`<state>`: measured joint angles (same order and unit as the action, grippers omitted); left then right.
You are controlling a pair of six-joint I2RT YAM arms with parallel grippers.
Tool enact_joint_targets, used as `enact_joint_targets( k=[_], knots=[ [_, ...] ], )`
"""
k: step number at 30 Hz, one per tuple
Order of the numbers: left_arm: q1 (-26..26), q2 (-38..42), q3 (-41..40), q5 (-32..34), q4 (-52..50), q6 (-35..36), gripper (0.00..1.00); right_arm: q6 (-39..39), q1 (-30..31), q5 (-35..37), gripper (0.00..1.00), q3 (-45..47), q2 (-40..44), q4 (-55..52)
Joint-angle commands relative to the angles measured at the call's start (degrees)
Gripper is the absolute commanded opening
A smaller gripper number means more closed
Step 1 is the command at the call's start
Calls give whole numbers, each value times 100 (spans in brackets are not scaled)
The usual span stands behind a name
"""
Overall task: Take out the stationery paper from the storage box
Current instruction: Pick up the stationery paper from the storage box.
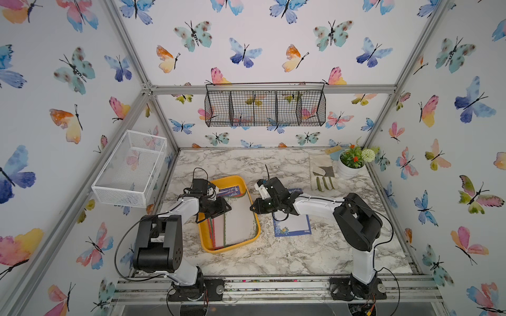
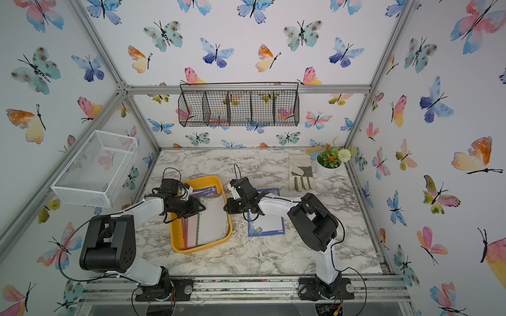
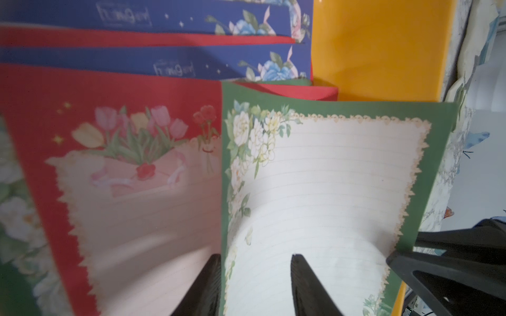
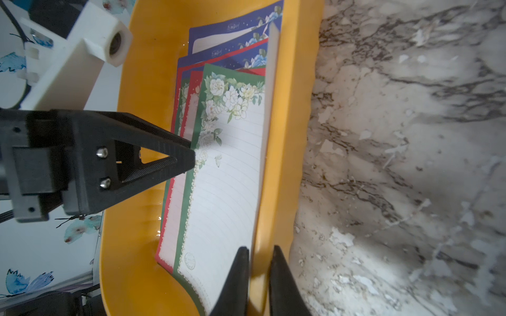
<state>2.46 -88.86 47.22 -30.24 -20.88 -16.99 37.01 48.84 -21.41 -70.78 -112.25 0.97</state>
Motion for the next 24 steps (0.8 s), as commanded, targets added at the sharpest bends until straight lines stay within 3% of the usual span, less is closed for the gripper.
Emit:
enact_joint_targets(
  k=[1, 6, 16, 24],
  knots=[
    [-69, 202, 32, -213, 33, 35, 40, -72, 29, 23, 16, -51, -131, -93],
    [-197, 266, 68, -330, 74, 26, 34, -12, 31, 14, 16, -6, -98, -32],
    [-184, 348, 6, -1054, 396, -84, 34, -28, 38, -65, 16, -118, -129, -77],
    [-174, 96, 51, -1338, 392, -96, 43, -41, 47, -117, 17, -267, -207, -97]
  ],
)
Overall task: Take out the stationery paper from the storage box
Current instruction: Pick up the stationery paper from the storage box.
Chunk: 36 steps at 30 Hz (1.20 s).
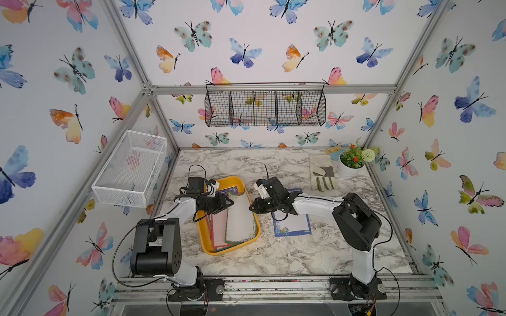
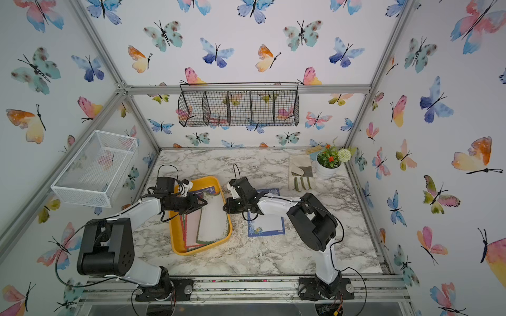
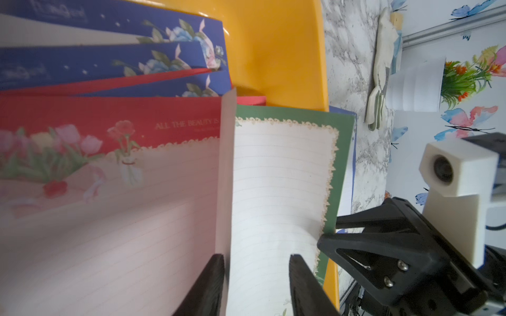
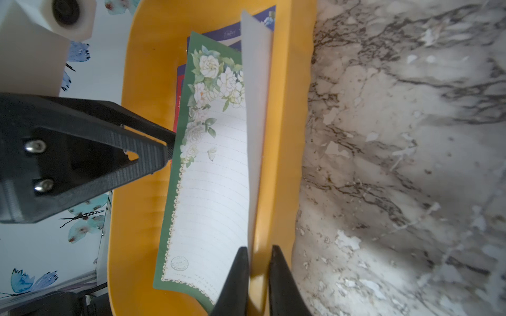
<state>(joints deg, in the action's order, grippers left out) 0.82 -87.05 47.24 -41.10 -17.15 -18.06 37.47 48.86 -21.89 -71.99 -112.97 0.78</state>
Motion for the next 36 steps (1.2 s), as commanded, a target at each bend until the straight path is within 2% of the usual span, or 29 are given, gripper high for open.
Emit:
enact_joint_targets(
  k=[1, 8, 16, 36],
  knots=[
    [-8, -92, 48, -222, 19, 8, 44, -91, 45, -77, 17, -165, -149, -81],
    [-3, -203, 30, 1, -77, 33, 51, -108, 53, -109, 17, -252, -191, -117],
    [18, -312, 48, 185, -146, 62, 52, -153, 62, -105, 17, -281, -169, -209],
    [63, -601, 66, 103, -210, 83, 37, -135, 71, -88, 21, -237, -79, -159]
  ],
)
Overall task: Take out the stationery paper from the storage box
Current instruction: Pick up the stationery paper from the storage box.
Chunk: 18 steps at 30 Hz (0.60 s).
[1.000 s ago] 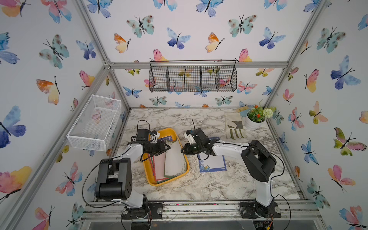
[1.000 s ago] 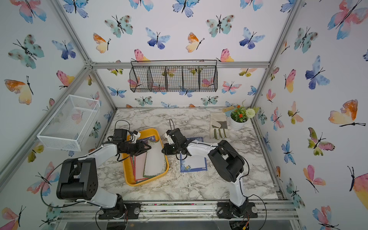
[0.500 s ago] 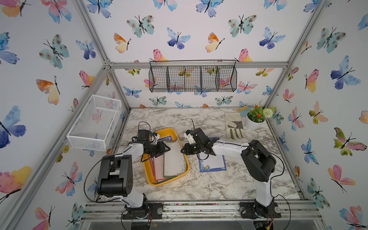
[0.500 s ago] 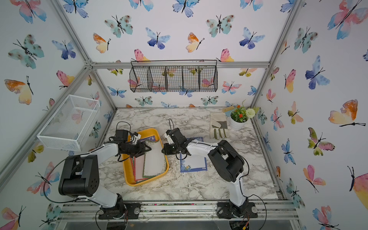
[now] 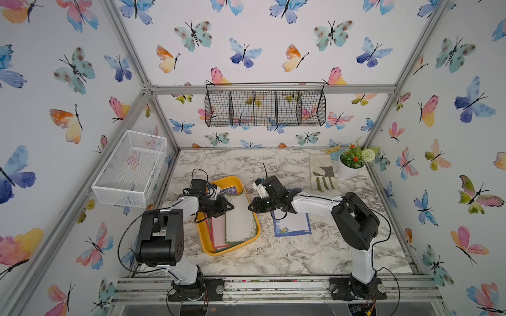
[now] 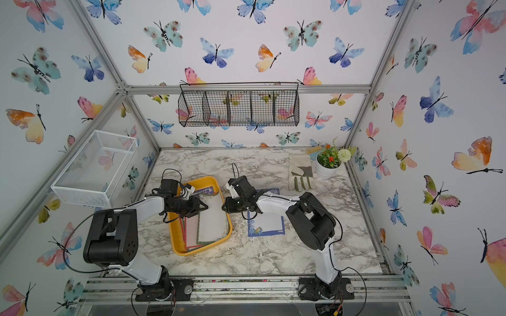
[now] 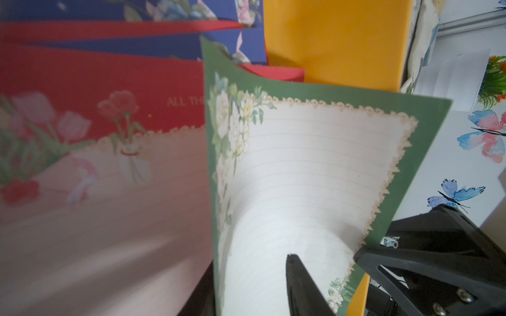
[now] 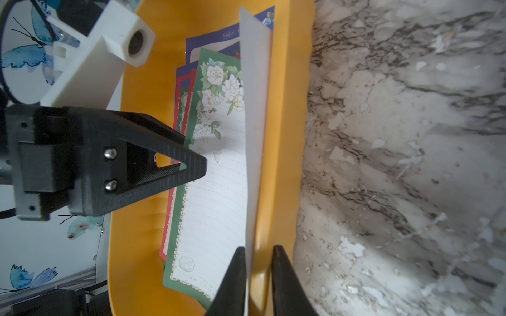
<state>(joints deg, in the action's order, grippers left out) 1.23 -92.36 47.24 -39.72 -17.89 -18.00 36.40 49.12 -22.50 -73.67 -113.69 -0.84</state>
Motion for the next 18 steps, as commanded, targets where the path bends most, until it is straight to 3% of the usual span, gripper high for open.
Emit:
enact_joint_targets(
  k=[1, 10, 14, 18],
  knots=[
    [21, -72, 66, -35, -136, 75, 36, -28, 45, -18, 22, -61, 3, 3],
    [21, -46, 74, 50, -166, 116, 26, -10, 45, 35, 25, -25, 77, 45],
    [23, -20, 81, 61, -191, 152, 12, -10, 46, 78, 28, -13, 140, 49],
    [22, 82, 92, 193, -237, 190, 4, -27, 45, 167, 31, -9, 235, 57]
  ],
)
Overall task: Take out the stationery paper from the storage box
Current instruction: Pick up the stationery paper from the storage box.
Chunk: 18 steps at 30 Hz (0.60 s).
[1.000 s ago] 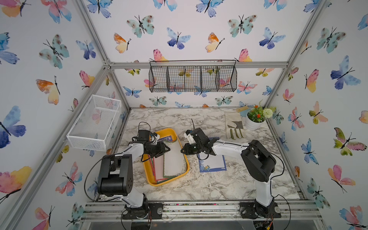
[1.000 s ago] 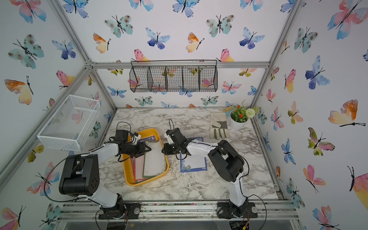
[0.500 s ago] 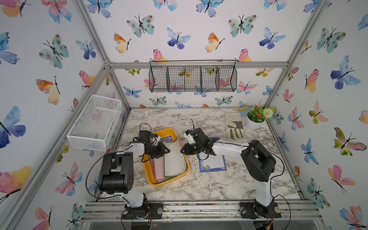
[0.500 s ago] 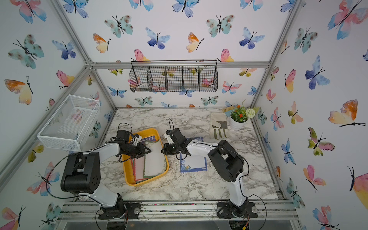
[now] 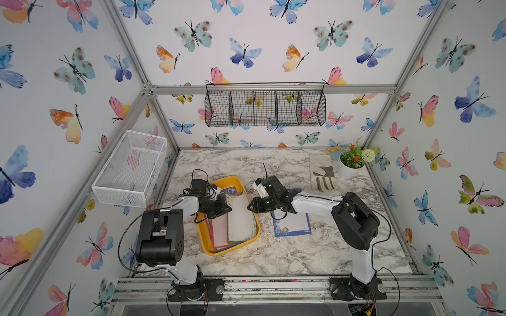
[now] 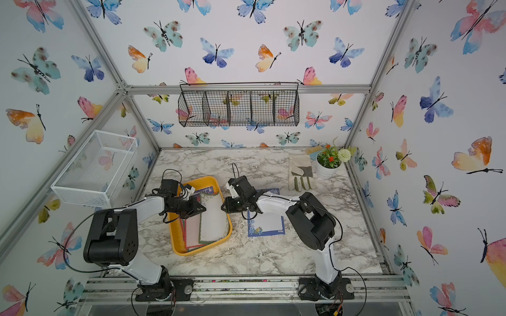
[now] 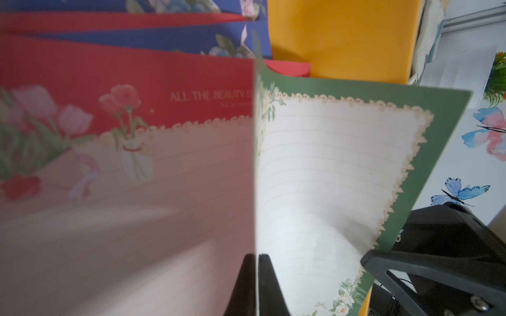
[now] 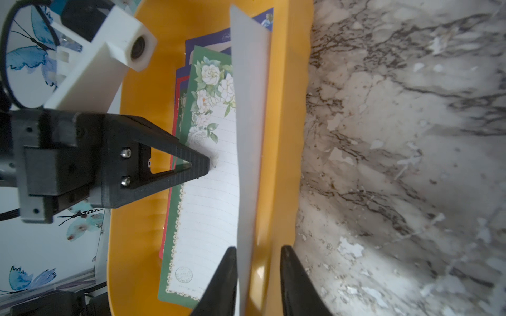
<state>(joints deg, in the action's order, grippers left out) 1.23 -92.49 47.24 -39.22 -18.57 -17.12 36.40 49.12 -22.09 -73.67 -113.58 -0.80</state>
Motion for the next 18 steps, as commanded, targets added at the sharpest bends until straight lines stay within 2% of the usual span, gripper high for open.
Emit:
enact_joint_targets(
  k=[1, 6, 11, 18],
  knots=[
    [19, 148, 88, 193, -180, 123, 3, -45, 45, 132, 31, 1, 261, 84],
    [17, 334, 74, 273, -250, 236, 0, -116, 53, 462, 33, 121, 566, 196],
    [24, 505, 83, 507, -288, 275, 0, -159, 54, 851, 48, 338, 896, 304],
    [26, 545, 158, 853, -386, 315, 0, -286, 53, 1116, 52, 461, 1127, 434]
  ],
)
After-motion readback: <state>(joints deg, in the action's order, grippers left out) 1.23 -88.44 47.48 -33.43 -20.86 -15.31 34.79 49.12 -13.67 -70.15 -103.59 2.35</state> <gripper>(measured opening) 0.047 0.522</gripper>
